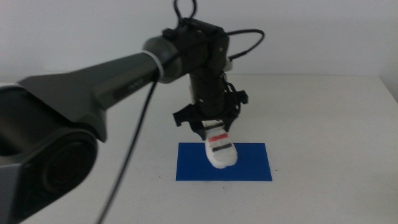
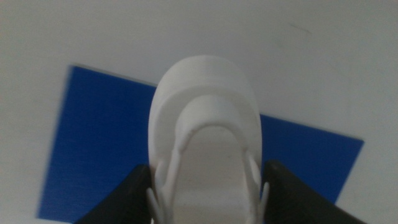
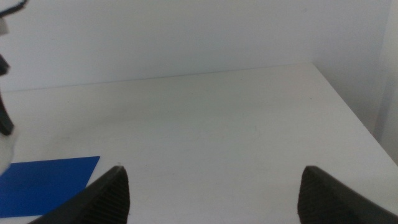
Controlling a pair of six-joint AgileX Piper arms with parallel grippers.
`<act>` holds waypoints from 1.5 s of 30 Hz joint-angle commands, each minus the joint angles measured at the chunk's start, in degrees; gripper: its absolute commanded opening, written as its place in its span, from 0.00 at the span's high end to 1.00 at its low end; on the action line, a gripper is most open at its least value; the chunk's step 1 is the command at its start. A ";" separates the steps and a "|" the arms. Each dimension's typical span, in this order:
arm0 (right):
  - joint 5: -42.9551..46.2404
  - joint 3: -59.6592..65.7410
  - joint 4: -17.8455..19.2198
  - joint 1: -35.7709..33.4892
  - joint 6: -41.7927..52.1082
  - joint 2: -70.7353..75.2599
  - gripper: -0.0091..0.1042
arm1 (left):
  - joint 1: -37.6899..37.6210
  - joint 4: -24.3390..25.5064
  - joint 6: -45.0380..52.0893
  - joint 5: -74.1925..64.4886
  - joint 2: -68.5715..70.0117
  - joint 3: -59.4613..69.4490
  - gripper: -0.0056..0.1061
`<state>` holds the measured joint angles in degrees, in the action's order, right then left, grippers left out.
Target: Use one arm to grab the shoe from the table and place it on the mat.
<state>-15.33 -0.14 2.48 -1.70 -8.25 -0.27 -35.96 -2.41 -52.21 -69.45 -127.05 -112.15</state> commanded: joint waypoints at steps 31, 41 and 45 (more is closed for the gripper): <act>0.37 0.14 0.27 0.01 0.35 0.27 0.22 | -3.06 -3.37 105.05 -0.52 -2.31 -1.70 0.95; 0.37 0.14 0.27 0.01 0.35 0.27 0.22 | -3.17 -3.52 102.67 -0.52 -5.85 -1.70 0.76; 0.37 0.14 0.27 0.01 0.35 0.27 0.22 | -3.17 -3.89 103.39 -0.52 -5.94 -1.70 0.39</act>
<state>-15.33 -0.14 2.48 -1.70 -8.25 -0.27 -38.85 -6.04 50.96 -69.85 -132.92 -113.60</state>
